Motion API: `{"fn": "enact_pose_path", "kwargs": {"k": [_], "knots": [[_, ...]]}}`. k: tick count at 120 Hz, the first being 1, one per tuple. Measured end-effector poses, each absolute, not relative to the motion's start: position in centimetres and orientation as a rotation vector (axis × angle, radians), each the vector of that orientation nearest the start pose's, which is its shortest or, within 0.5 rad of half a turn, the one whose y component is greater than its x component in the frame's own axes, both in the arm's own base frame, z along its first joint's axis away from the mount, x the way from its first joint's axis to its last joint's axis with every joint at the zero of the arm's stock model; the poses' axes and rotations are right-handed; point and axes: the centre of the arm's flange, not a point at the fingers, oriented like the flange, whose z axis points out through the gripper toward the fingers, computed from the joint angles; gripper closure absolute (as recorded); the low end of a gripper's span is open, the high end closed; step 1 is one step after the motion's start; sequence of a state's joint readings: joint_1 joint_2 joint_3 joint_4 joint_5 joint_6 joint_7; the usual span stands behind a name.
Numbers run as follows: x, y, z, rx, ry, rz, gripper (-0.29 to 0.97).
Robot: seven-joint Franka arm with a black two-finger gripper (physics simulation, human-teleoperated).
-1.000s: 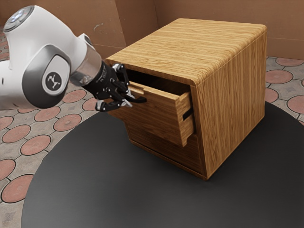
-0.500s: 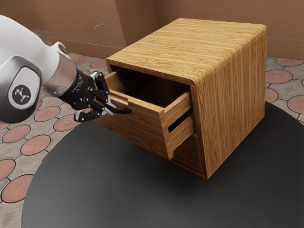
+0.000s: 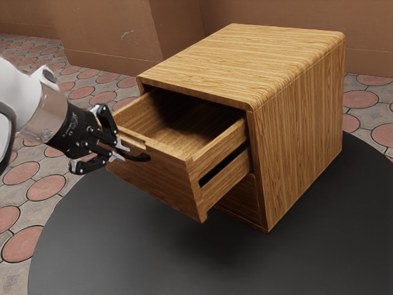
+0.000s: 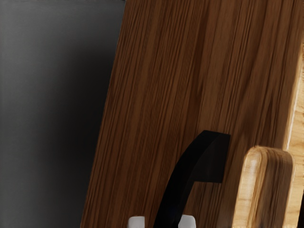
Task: Pull the drawer handle with one arm to open the drawer
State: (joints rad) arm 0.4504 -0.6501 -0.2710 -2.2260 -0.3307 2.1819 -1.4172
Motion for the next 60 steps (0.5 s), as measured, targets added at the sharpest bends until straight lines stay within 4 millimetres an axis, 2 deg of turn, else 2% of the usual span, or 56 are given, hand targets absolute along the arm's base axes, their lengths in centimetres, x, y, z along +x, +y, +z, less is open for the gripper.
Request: {"fn": "enact_pose_path", "kwargs": {"k": [19,34,50,55,60], "knots": [[38.4,2.0,66.6,1.736,1.96,0.53,0.79],[35.5,0.9,67.9,1.738,1.934,0.574,0.78],[29.4,-1.0,72.2,1.732,1.894,0.727,0.51],[28.6,-1.3,73.8,1.729,1.882,0.754,0.42],[28.8,-1.3,75.2,1.734,1.87,0.746,0.34]]}}
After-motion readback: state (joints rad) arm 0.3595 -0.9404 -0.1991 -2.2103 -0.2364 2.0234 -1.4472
